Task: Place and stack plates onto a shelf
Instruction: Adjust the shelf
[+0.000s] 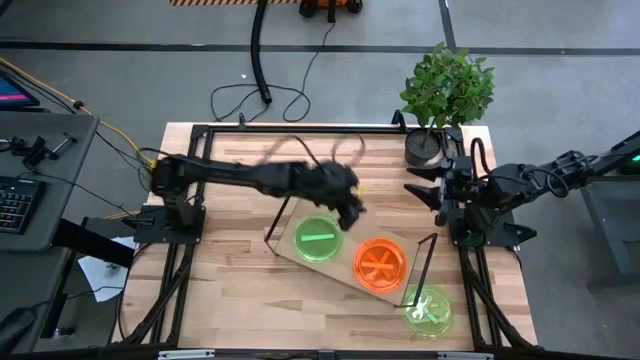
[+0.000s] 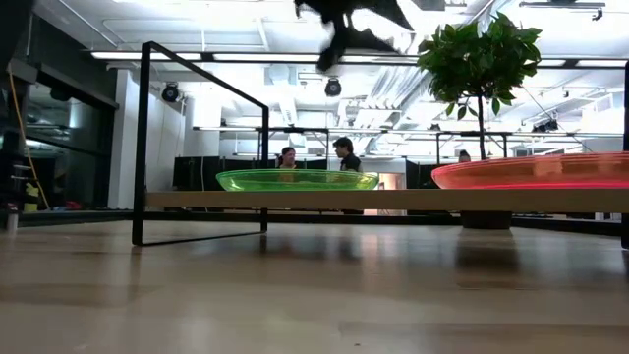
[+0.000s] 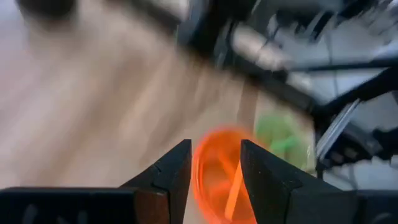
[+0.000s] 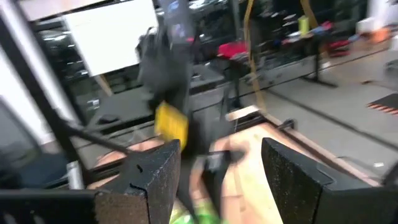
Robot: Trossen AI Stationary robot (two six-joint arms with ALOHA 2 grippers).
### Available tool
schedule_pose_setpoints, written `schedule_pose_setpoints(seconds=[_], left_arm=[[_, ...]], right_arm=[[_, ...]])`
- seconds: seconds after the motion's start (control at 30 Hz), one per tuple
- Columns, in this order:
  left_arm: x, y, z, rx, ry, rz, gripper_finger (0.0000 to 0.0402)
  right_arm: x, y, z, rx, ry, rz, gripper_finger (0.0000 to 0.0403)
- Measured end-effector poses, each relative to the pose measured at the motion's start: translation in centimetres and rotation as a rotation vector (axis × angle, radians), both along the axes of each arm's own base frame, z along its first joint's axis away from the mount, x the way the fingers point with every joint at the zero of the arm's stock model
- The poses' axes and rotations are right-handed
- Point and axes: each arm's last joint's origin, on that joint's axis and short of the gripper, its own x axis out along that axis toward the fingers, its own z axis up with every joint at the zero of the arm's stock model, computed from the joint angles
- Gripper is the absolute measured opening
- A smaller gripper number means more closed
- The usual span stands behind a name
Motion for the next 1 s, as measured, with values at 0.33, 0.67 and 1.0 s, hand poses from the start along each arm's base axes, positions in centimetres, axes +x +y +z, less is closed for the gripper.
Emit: schedule_pose_setpoints(seconds=[0.33,0.67,1.0], left_arm=[[-9.2,1.3,11.8,0.411,-0.294,0.038,0.0129],[-20.1,4.0,9.6,0.457,-0.581,0.226,0.0068],[-25.4,4.8,5.0,0.421,-0.716,0.286,0.0002]], right_arm=[[1.2,1.5,-0.8,0.228,0.061,0.313,0.0206],[1.7,5.5,1.2,0.485,0.594,0.394,0.009],[2.3,12.2,-0.7,0.86,1.334,0.237,0.0011]])
